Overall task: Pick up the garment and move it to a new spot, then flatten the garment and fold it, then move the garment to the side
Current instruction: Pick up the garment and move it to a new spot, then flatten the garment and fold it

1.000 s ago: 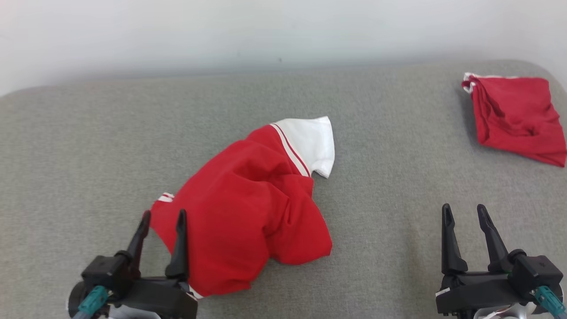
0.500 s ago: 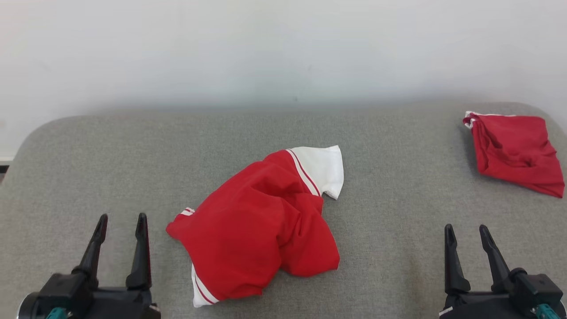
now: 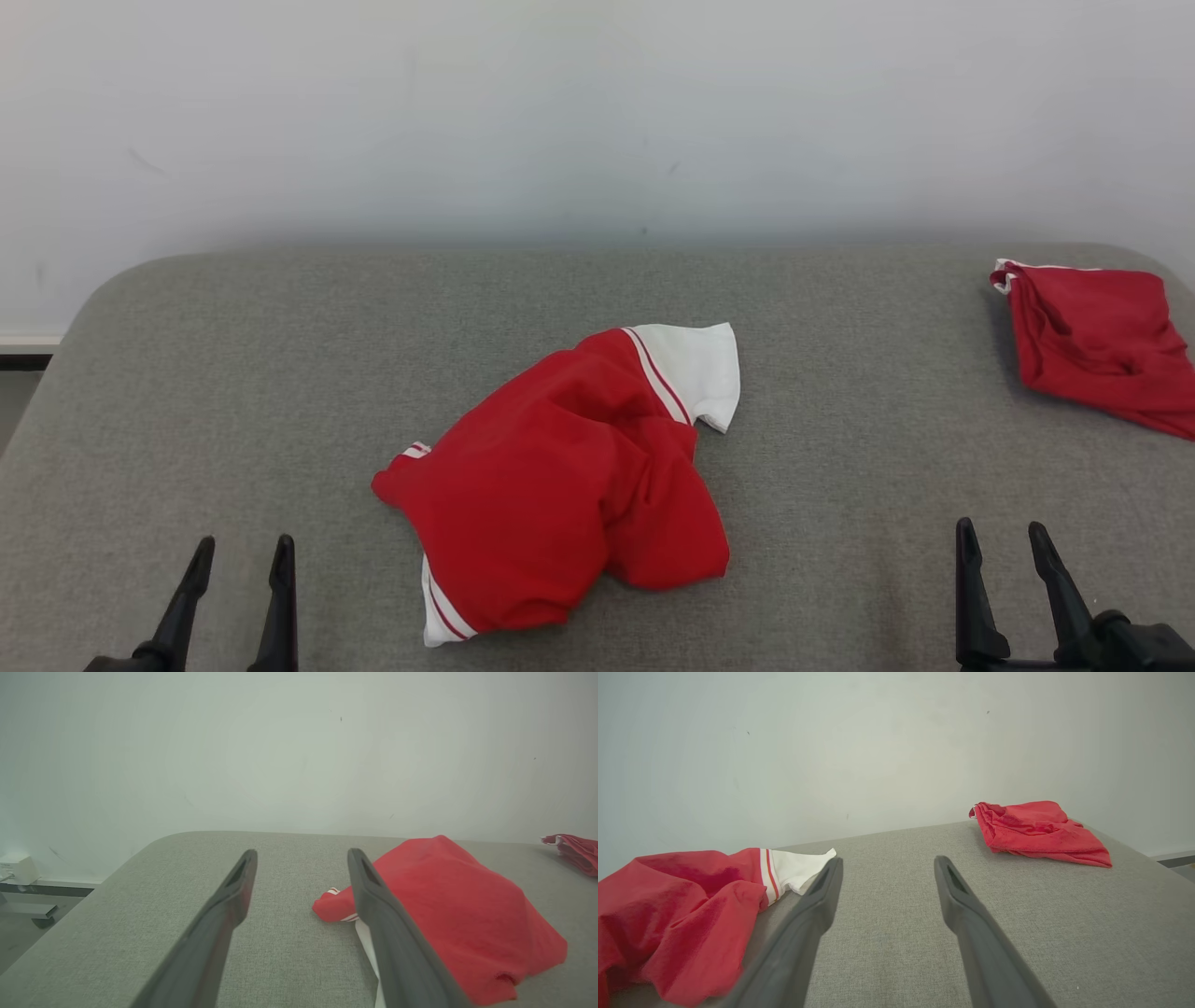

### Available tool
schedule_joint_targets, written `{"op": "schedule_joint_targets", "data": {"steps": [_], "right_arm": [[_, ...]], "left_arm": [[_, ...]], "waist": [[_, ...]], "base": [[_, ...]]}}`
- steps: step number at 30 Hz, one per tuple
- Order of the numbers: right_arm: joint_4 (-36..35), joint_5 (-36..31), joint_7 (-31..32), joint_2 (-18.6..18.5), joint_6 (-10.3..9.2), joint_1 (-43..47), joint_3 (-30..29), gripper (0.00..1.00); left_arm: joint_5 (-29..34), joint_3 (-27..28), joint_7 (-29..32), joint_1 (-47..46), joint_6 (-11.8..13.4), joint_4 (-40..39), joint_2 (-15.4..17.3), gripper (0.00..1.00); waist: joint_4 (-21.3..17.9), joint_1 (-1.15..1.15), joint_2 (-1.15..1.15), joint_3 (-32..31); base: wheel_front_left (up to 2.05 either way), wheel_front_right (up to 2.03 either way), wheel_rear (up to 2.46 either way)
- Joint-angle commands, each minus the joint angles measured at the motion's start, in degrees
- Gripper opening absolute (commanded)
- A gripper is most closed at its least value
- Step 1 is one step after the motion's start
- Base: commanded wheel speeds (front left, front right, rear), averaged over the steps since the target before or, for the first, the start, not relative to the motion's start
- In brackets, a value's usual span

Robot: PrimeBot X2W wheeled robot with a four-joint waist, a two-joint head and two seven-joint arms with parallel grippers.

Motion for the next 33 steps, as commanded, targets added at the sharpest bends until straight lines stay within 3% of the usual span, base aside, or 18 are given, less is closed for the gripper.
{"op": "schedule_joint_targets", "data": {"steps": [1,15,33], "right_arm": [[-0.2,0.4,-0.3,0.0,-0.14,0.7,-0.3,1.0],[1.0,1.6,-0.3,0.0,-0.14,2.3,0.4,1.0],[0.6,1.6,-0.3,0.0,-0.15,2.3,1.5,1.0]], "left_arm": [[-0.5,0.3,-0.2,0.8,-0.6,0.4,-0.4,1.0],[2.4,2.1,-0.2,0.7,-3.7,3.6,-4.2,1.0],[5.6,4.9,-0.2,1.5,-5.0,4.2,-6.3,1.0]], "waist": [[0.5,0.0,0.0,-0.2],[1.8,0.0,0.0,0.0],[1.3,0.0,0.0,0.0]], "base": [[0.0,0.0,0.0],[0.0,0.0,0.0],[0.0,0.0,0.0]]}}
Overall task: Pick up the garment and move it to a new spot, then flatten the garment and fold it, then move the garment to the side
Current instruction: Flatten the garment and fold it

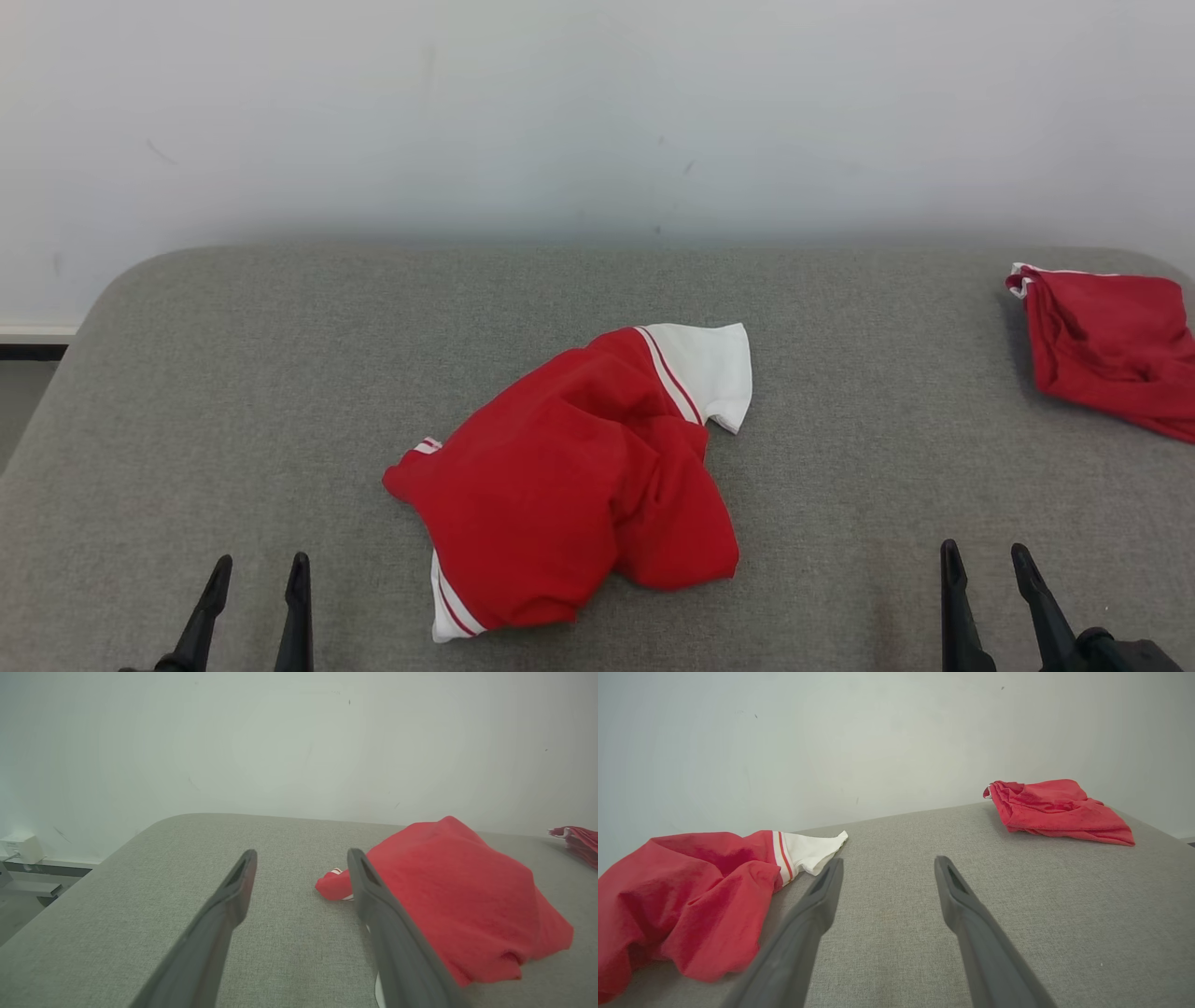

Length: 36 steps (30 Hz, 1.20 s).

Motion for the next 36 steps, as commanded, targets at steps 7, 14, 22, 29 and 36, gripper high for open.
{"op": "schedule_joint_targets", "data": {"steps": [7,14,22,29,36], "right_arm": [[-0.4,-0.3,-0.3,0.0,-0.15,-1.4,3.7,1.0],[2.9,-1.0,2.2,0.0,-0.15,-8.4,8.0,1.0],[13.0,-1.2,6.4,-0.2,-0.15,-16.9,10.0,1.0],[20.6,0.0,7.0,-0.1,-0.15,-19.2,11.1,1.0],[28.2,3.2,8.4,-0.1,-0.15,-19.9,13.7,0.0]], "left_arm": [[1.4,0.5,-0.2,0.2,-0.3,0.3,-0.9,1.0],[2.1,0.0,-0.2,-1.4,-0.9,0.4,-1.7,1.0],[3.0,-1.1,-0.2,-4.1,-1.4,1.3,-2.9,1.0],[3.4,-1.4,-0.2,-6.0,-2.1,2.5,-3.8,1.0],[4.0,-0.7,-0.2,-6.3,-2.4,3.2,-4.4,1.0]], "waist": [[0.9,0.0,0.0,0.1],[3.5,0.0,0.0,1.5],[8.0,0.0,0.0,4.7],[10.7,0.0,0.0,6.0],[11.2,0.0,0.0,6.4]], "base": [[0.0,0.0,0.0],[0.0,0.0,0.0],[0.0,0.0,0.0],[0.0,0.0,0.0],[0.0,0.0,0.0]]}}
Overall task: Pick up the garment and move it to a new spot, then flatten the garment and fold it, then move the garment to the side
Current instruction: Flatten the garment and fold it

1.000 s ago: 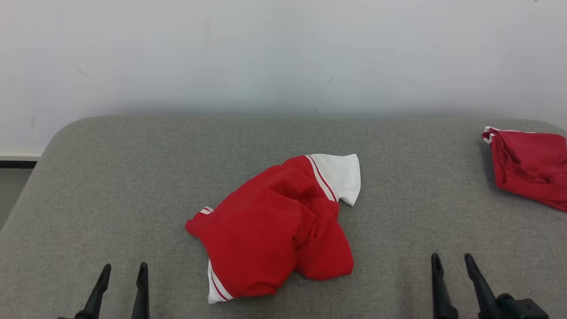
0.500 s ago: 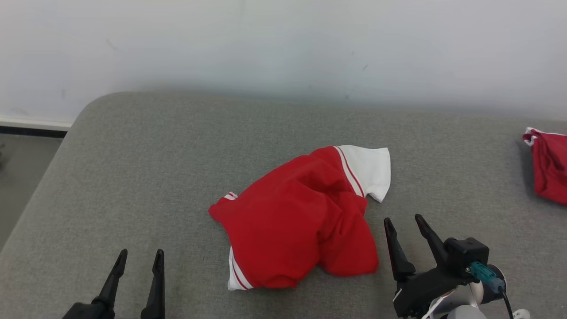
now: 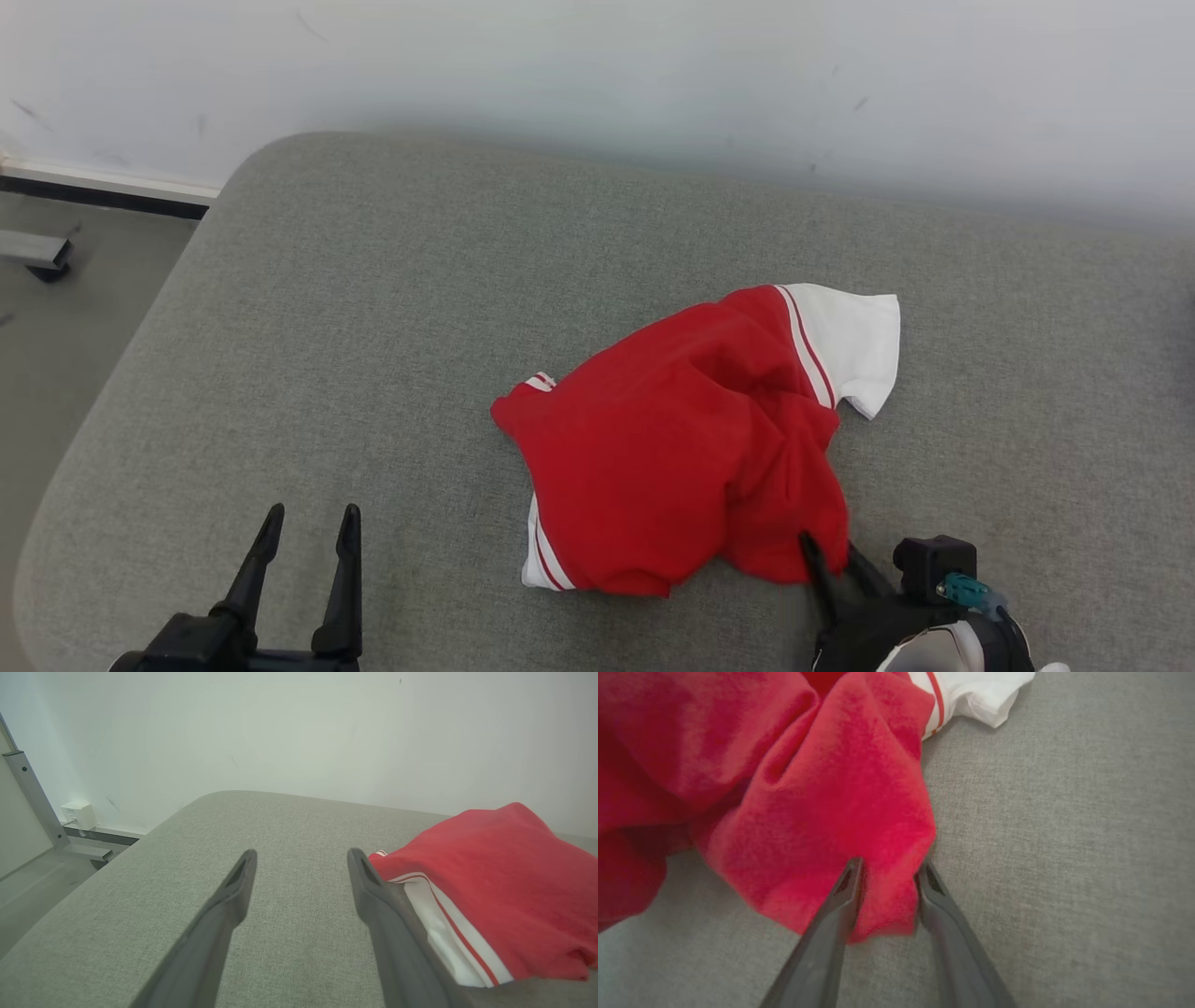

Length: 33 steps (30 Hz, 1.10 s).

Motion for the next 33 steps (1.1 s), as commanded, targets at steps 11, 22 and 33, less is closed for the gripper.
{"op": "schedule_joint_targets", "data": {"steps": [11,22,33], "right_arm": [[1.4,1.3,-5.5,-6.5,-0.15,-2.3,-3.1,0.0],[-5.3,1.3,-1.2,-18.0,-0.15,1.3,-13.2,0.0],[-13.4,-2.0,3.0,-15.5,-0.15,4.3,-17.9,1.0]], "left_arm": [[1.1,0.9,-0.2,0.6,-0.4,0.9,-0.4,1.0],[1.4,1.1,-0.2,1.5,-0.4,0.9,-1.2,1.0],[1.5,2.1,-0.2,2.3,-0.4,1.0,-1.5,1.0]], "waist": [[-2.7,-0.01,-0.01,-2.5],[-3.7,-0.01,-0.01,-3.2],[-4.2,-0.01,-0.01,-3.9]], "base": [[0.0,0.0,0.0],[0.0,0.0,0.0],[0.0,0.0,0.0]]}}
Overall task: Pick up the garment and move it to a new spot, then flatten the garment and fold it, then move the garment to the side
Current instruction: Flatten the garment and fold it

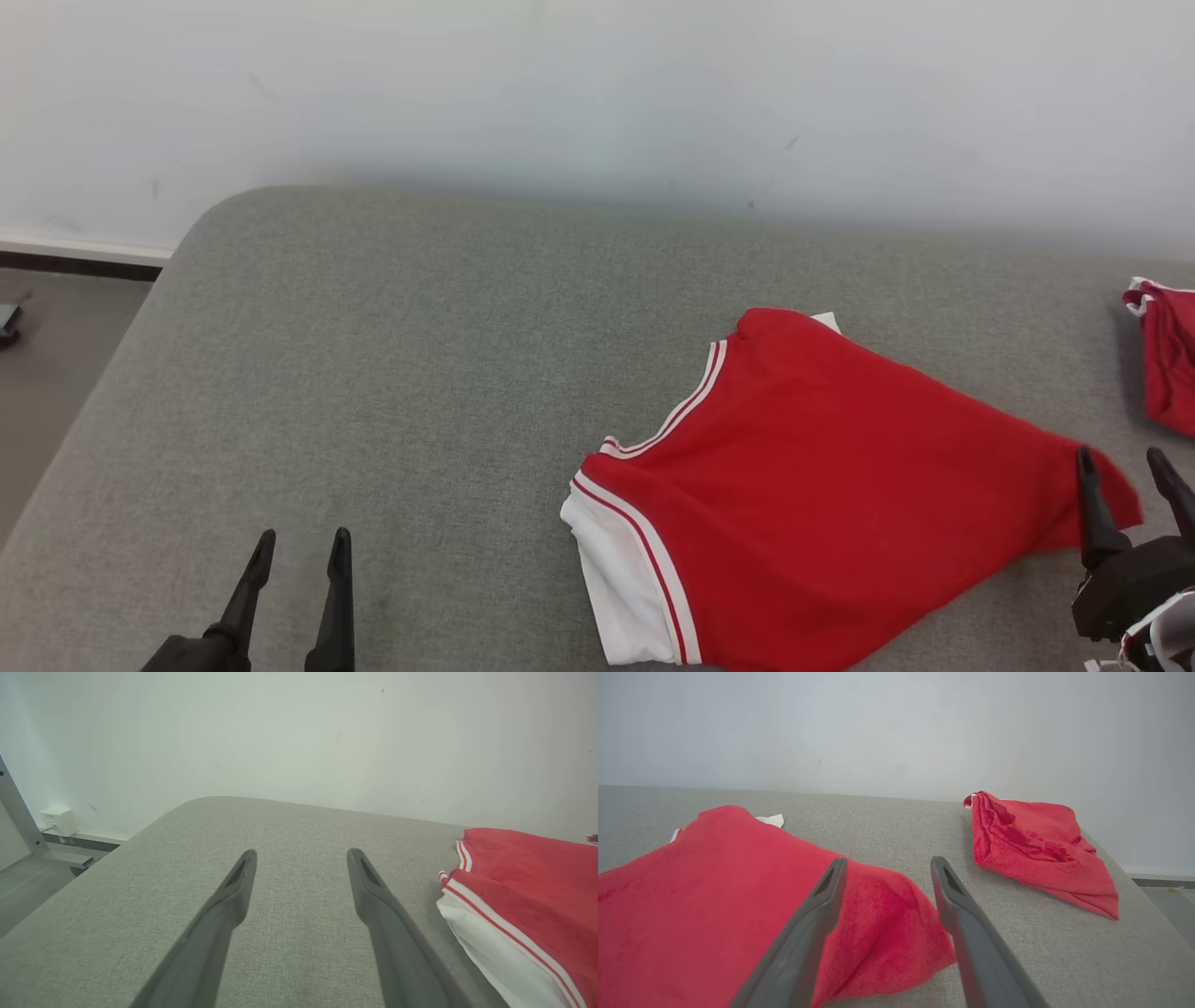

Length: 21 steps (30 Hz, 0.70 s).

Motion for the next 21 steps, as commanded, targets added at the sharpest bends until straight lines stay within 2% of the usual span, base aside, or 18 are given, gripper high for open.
{"op": "schedule_joint_targets", "data": {"steps": [1,11,15,21], "right_arm": [[-1.2,-1.1,-1.1,0.7,-0.15,0.8,-0.8,1.0],[-9.3,-4.0,-6.9,4.8,-0.15,2.8,-1.3,1.0],[-14.5,-5.0,-9.8,7.8,-0.15,5.7,-0.2,1.0],[-19.9,-5.3,-11.4,11.5,-0.15,10.4,-0.7,1.0]], "left_arm": [[0.8,0.2,-0.2,0.9,0.1,-0.2,-0.3,1.0],[1.1,1.7,-0.2,2.3,0.1,-1.2,-0.2,1.0],[1.8,1.9,-0.2,2.8,0.1,-1.9,-0.6,1.0],[2.3,2.2,-0.2,2.9,0.1,-2.2,-0.6,1.0]], "waist": [[-0.6,0.0,0.0,-0.6],[-4.4,0.0,0.0,-2.6],[-6.7,0.0,0.0,-2.9],[-7.9,0.0,0.0,-3.2]], "base": [[0.0,0.0,0.0],[0.0,0.0,0.0],[0.0,0.0,0.0],[0.0,0.0,0.0]]}}
